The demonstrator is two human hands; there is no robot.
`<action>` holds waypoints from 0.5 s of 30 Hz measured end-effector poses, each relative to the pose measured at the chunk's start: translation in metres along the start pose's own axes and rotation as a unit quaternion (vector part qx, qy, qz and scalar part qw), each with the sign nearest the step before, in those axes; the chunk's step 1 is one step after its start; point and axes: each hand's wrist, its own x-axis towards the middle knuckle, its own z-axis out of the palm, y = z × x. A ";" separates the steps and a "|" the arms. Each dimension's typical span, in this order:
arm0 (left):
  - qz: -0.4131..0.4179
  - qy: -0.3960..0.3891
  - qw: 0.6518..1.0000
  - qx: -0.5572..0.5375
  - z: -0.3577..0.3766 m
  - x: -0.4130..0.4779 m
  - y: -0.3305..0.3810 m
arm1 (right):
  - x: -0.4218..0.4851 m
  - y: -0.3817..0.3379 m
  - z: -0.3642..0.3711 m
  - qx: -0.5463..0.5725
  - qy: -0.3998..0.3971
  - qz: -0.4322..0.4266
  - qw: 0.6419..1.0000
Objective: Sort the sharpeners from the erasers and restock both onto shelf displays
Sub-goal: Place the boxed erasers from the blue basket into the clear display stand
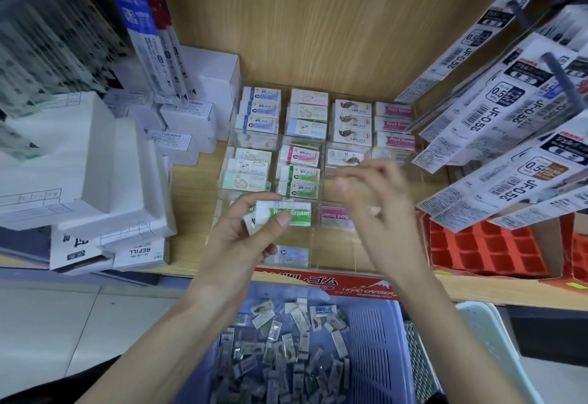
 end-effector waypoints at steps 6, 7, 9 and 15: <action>-0.006 -0.039 0.999 0.030 0.005 -0.008 0.005 | -0.034 -0.017 0.011 0.026 -0.065 -0.109 0.992; -0.019 -0.040 0.999 0.004 0.006 -0.008 0.006 | -0.033 -0.016 0.010 0.018 -0.048 -0.110 0.993; -0.056 -0.035 0.996 -0.058 0.009 -0.007 0.009 | -0.034 -0.016 0.007 0.004 -0.031 -0.106 0.994; -0.034 0.040 0.996 -0.072 -0.002 -0.005 0.010 | -0.048 -0.008 0.001 0.051 0.064 0.039 0.996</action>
